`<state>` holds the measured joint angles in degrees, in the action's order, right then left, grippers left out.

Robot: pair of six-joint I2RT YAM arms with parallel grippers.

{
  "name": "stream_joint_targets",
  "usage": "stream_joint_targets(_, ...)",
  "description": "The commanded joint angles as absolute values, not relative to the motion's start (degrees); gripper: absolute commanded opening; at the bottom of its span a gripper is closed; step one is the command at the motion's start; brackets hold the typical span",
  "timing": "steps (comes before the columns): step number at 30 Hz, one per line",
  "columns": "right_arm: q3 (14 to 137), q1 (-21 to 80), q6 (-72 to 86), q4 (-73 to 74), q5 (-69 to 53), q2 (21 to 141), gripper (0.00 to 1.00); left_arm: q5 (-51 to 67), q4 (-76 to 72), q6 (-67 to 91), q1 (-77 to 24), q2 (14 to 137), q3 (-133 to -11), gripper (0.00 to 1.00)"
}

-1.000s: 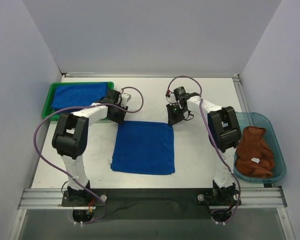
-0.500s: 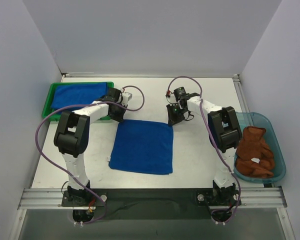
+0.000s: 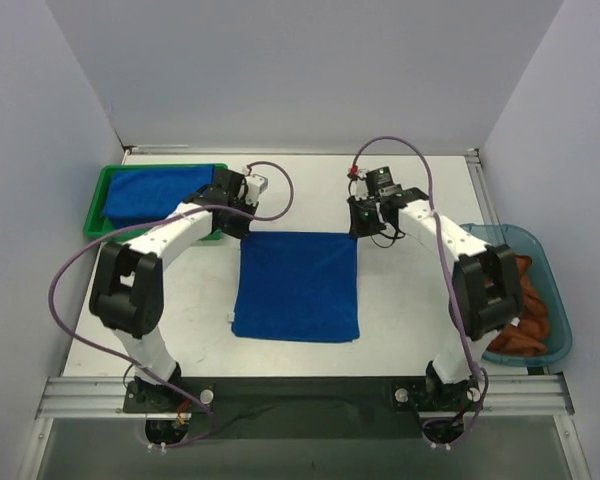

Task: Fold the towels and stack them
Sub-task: Fold the towel

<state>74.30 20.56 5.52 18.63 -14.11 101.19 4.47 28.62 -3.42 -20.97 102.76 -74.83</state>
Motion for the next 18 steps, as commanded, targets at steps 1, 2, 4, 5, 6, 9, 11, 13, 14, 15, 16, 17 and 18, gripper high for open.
stream_joint_targets(1, 72.6, 19.86, 5.36, 14.78, -8.71, 90.12, 0.0, -1.13, 27.87, -3.52, -24.77, 91.87, -75.68, 0.0)
stream_joint_targets(2, 71.64, 19.86, 5.27, 14.24, -8.44, 88.35, 0.0, -1.49, 27.25, -3.17, -25.48, 90.45, -75.41, 0.0)
stream_joint_targets(4, 70.67, 19.86, 4.49, 13.1, -7.74, 83.27, 0.0, -2.19, 25.06, -2.2, -27.58, 87.29, -74.8, 0.0)
stream_joint_targets(5, 70.14, 19.86, 4.22, 12.92, -6.95, 81.49, 0.0, -2.81, 24.18, -1.76, -28.12, 84.06, -73.66, 0.0)
stream_joint_targets(6, 69.01, 19.86, 3.96, 12.75, -6.42, 79.73, 0.0, -3.6, 23.39, -1.24, -29.0, 82.28, -73.04, 0.0)
stream_joint_targets(9, 66.55, 19.86, 2.46, 12.22, -5.1, 70.44, 0.0, -6.32, 19.96, -0.62, -31.98, 75.08, -69.89, 0.0)
stream_joint_targets(11, 65.05, 19.86, 1.41, 12.13, -5.1, 66.55, 0.0, -7.55, 17.41, -0.53, -34.7, 69.47, -68.12, 0.0)
stream_joint_targets(13, 62.67, 19.86, 0.79, 11.95, -4.92, 60.75, 0.0, -8.79, 14.96, -0.79, -36.64, 63.76, -64.79, 0.0)
stream_joint_targets(14, 61.8, 19.95, 0.44, 11.95, -5.1, 58.73, 0.0, -9.31, 14.16, -0.97, -38.48, 61.81, -63.47, 0.0)
stream_joint_targets(15, 61.0, 19.95, 0.53, 11.87, -5.27, 55.06, 0.0, -10.19, 13.37, -0.97, -39.45, 59.87, -61.37, 0.0)
stream_joint_targets(16, 59.34, 19.95, 0.53, 11.95, -5.53, 53.11, 0.0, -10.37, 12.23, -0.88, -40.25, 56.46, -60.13, 0.0)
stream_joint_targets(17, 58.54, 19.95, -0.78, 11.95, -5.89, 51.17, 0.0, -10.37, 11.78, -0.79, -40.95, 54.69, -59.25, 0.0)
stream_joint_targets(18, 57.58, 19.95, -0.79, 11.95, -6.5, 47.41, 0.0, -10.46, 11.6, -0.27, -42.26, 52.93, -58.37, 0.0)
